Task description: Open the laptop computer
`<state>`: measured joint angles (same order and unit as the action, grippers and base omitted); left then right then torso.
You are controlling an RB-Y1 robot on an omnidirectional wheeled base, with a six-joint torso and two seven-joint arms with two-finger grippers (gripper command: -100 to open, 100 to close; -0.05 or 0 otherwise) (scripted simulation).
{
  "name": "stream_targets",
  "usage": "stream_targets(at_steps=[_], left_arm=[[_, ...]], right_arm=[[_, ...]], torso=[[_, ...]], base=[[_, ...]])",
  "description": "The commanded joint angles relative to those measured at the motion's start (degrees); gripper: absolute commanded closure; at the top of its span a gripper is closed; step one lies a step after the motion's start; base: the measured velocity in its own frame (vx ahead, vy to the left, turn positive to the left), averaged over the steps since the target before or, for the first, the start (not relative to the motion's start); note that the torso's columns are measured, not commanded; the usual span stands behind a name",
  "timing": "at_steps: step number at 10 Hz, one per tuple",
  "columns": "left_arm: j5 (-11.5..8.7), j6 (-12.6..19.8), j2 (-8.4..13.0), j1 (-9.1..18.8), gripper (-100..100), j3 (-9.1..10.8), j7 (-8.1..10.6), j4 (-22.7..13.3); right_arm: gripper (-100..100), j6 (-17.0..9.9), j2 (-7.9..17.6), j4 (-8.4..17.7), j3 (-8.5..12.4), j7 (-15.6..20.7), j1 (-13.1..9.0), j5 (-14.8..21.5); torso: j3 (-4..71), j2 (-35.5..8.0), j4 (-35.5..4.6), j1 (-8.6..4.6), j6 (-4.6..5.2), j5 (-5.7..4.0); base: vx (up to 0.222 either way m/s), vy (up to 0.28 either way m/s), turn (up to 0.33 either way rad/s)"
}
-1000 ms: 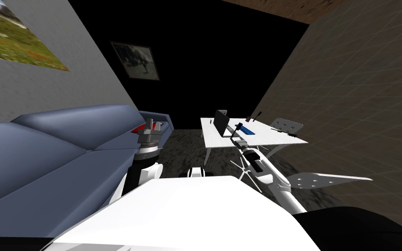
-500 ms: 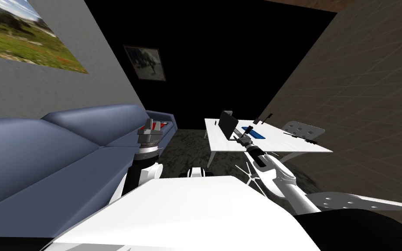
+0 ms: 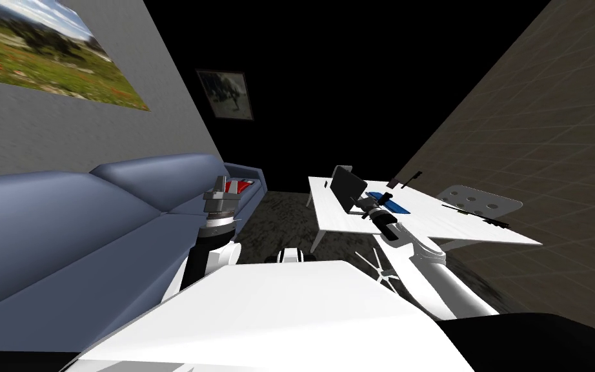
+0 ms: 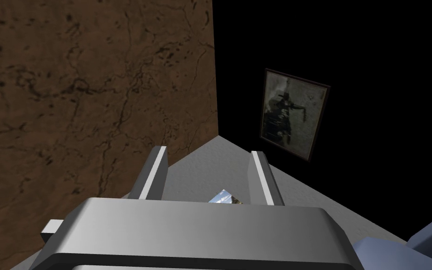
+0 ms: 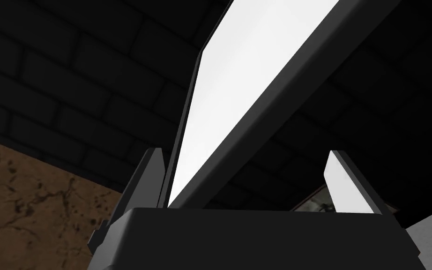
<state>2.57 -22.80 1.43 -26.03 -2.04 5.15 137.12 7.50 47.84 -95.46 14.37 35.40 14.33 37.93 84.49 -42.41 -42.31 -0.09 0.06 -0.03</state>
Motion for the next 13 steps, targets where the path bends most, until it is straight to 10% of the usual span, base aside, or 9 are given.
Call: stream_targets(at_steps=[1, 13], left_arm=[[0.0, 0.0, 0.0, 0.0, 0, 0.0, 0.0, 0.0], [0.0, 0.0, 0.0, 0.0, 0, 0.01, 0.0, 0.0]], right_arm=[[100, 0.0, 0.0, 0.0, 0.0, 0.0, 0.0, 0.0], [100, 1.4, -1.8, 8.6, -1.5, -13.3, -5.7, -12.1]], torso=[[-0.1, -0.1, 0.0, -0.05, -0.03, -0.02], [0.2, 0.3, 0.1, -0.18, -0.03, -0.08]], base=[[0.006, 0.003, 0.002], [-0.038, -0.075, 0.038]])
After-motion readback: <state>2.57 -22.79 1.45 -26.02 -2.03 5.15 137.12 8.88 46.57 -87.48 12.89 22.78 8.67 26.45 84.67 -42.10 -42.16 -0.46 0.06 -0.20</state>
